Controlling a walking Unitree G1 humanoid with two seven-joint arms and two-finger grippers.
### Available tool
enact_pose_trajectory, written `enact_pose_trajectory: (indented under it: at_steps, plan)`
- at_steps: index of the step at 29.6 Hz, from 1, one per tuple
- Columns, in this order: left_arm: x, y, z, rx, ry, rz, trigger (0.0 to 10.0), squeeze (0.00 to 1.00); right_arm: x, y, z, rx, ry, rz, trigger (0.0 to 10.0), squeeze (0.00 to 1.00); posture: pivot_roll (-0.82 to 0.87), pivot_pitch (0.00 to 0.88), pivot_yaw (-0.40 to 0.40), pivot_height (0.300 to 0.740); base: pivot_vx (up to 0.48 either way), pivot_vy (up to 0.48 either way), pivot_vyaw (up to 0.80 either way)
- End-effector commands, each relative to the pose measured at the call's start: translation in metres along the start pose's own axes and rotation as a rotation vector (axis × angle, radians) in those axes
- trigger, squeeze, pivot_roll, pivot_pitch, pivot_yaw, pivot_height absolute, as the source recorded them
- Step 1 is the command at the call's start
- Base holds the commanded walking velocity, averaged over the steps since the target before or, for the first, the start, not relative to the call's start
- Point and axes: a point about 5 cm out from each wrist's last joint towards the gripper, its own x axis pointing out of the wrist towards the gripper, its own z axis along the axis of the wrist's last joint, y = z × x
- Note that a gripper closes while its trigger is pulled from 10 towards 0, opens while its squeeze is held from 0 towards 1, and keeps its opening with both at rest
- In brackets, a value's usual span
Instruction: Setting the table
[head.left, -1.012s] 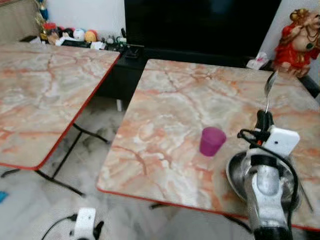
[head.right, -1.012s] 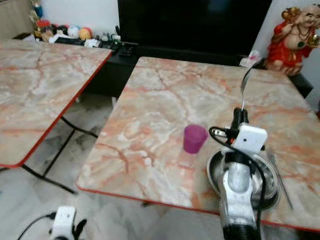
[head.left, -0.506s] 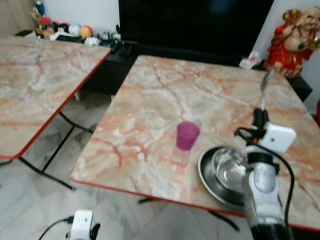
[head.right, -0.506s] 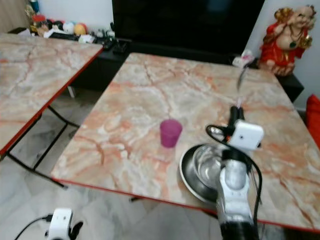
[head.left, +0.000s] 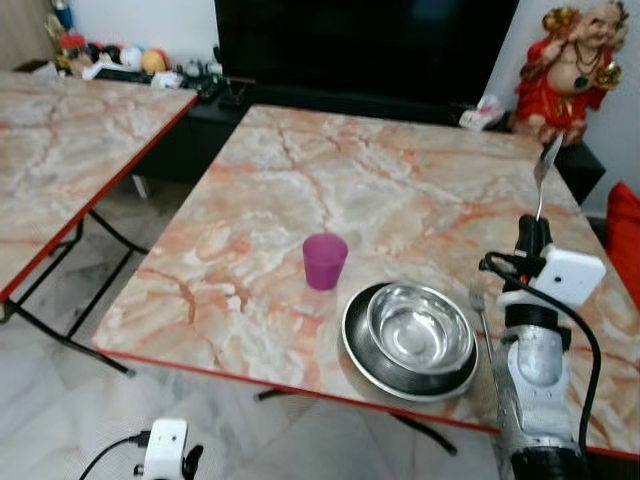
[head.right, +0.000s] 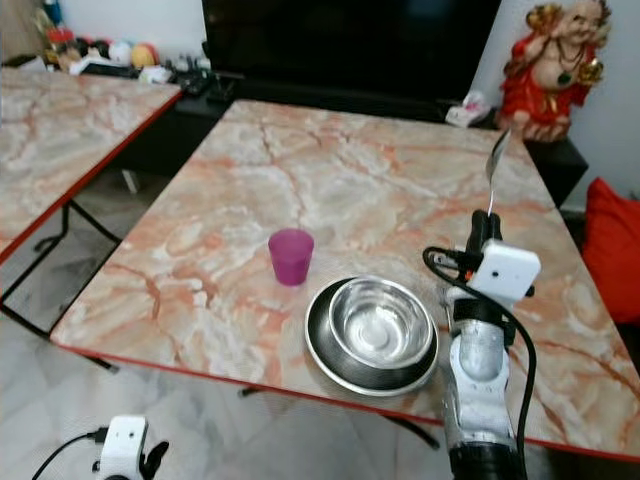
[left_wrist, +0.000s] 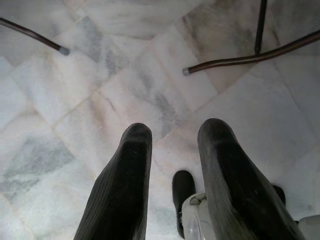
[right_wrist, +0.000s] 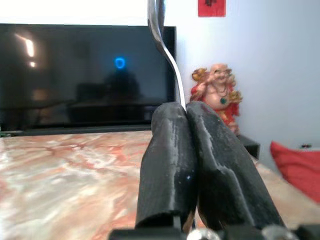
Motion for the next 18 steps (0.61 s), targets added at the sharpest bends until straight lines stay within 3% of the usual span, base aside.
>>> enact_pose_trajectory:
  at_steps: [1, 3, 7, 9, 11, 18]
  plan:
    - [-0.002, 0.003, -0.007, -0.008, 0.033, 0.009, 10.0, 0.00, 0.005, -0.009, 0.000, -0.019, 0.009, -0.044, 10.0, 0.00, 0.11, 0.000, -0.051, 0.740, 0.000, 0.000, 0.00]
    - [-0.003, 0.005, -0.007, -0.008, 0.035, 0.009, 10.0, 0.00, 0.012, -0.031, -0.004, -0.103, 0.063, -0.123, 10.0, 0.00, 0.11, 0.000, -0.049, 0.740, 0.000, 0.000, 0.00]
    - [-0.003, 0.005, -0.007, -0.007, 0.036, 0.009, 10.0, 0.00, 0.014, -0.040, -0.007, -0.127, 0.088, -0.156, 10.0, 0.00, 0.11, 0.000, -0.049, 0.740, 0.000, 0.000, 0.00]
    - [-0.003, 0.006, -0.007, -0.005, 0.036, 0.008, 10.0, 0.00, 0.017, -0.060, -0.019, -0.239, 0.211, -0.211, 10.0, 0.00, 0.11, 0.000, -0.044, 0.740, 0.000, 0.000, 0.00]
    - [-0.003, 0.007, -0.006, -0.002, 0.035, 0.007, 10.0, 0.00, 0.016, -0.072, -0.028, -0.287, 0.300, -0.233, 10.0, 0.00, 0.11, 0.000, -0.044, 0.740, 0.000, 0.000, 0.00]
    - [-0.001, 0.007, -0.003, 0.003, 0.026, 0.003, 10.0, 0.00, 0.006, -0.072, -0.047, -0.374, 0.461, -0.152, 10.0, 0.00, 0.11, 0.000, -0.038, 0.740, 0.000, 0.000, 0.00]
